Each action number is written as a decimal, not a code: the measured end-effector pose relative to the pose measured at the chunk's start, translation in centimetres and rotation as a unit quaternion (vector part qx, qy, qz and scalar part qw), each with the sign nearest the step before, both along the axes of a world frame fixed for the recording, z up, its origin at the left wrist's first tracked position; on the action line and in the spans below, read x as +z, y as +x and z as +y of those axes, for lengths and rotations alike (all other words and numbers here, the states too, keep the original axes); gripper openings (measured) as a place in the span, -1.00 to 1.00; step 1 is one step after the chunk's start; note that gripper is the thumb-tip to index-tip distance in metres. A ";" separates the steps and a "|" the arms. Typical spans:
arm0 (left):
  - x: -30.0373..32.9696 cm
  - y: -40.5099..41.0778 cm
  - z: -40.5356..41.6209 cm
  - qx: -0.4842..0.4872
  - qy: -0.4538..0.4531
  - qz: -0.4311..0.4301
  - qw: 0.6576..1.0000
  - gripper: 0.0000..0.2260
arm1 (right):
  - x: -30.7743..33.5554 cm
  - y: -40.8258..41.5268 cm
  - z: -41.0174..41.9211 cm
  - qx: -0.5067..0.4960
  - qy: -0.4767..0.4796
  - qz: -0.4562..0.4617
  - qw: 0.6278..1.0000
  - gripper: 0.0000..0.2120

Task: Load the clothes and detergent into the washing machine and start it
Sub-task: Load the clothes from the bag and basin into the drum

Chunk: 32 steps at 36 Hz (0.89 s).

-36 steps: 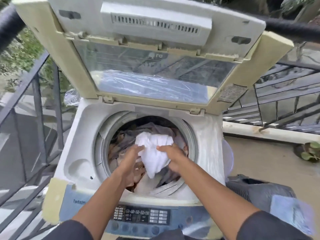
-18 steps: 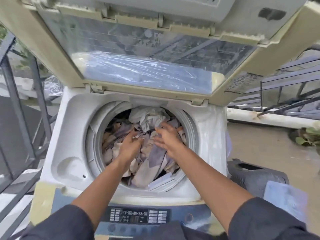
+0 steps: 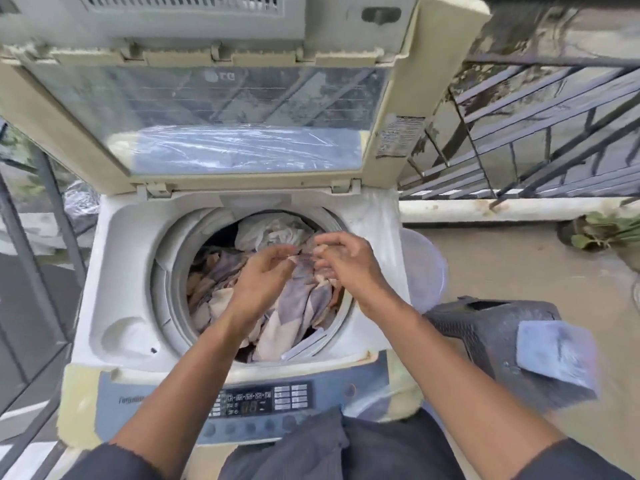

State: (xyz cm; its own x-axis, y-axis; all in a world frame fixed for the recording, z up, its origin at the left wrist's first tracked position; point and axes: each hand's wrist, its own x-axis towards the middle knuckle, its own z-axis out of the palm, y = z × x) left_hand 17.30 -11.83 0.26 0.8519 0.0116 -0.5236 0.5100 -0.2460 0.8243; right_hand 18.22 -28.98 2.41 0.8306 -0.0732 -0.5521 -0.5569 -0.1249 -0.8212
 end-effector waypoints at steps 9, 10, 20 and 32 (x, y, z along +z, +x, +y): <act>5.3 -0.2 -6.6 -0.062 -0.025 -0.076 0.995 -0.82 | 4.3 -2.6 -7.4 -0.048 -0.009 -0.122 0.991 -0.84; 5.6 -0.2 -7.5 -0.069 -0.030 -0.081 0.994 -0.81 | 4.5 -2.7 -8.5 -0.056 -0.013 -0.125 0.990 -0.83; 6.7 1.6 -19.2 -0.155 -0.031 -0.088 0.983 -0.87 | 1.2 -2.9 -21.0 -0.112 -0.097 -0.095 0.984 -0.86; -7.1 4.7 -33.3 -0.284 0.186 -0.022 0.940 -0.76 | -14.9 1.6 -34.2 -0.031 -0.213 0.027 0.976 -0.88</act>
State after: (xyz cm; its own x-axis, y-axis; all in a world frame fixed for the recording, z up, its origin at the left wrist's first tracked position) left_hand 21.96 -45.13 -6.84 0.7965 -0.2773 -0.5373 0.1764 -0.7434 0.6452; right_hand 19.83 -63.14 -12.52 0.7877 -0.3558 -0.5030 -0.6153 -0.4131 -0.6713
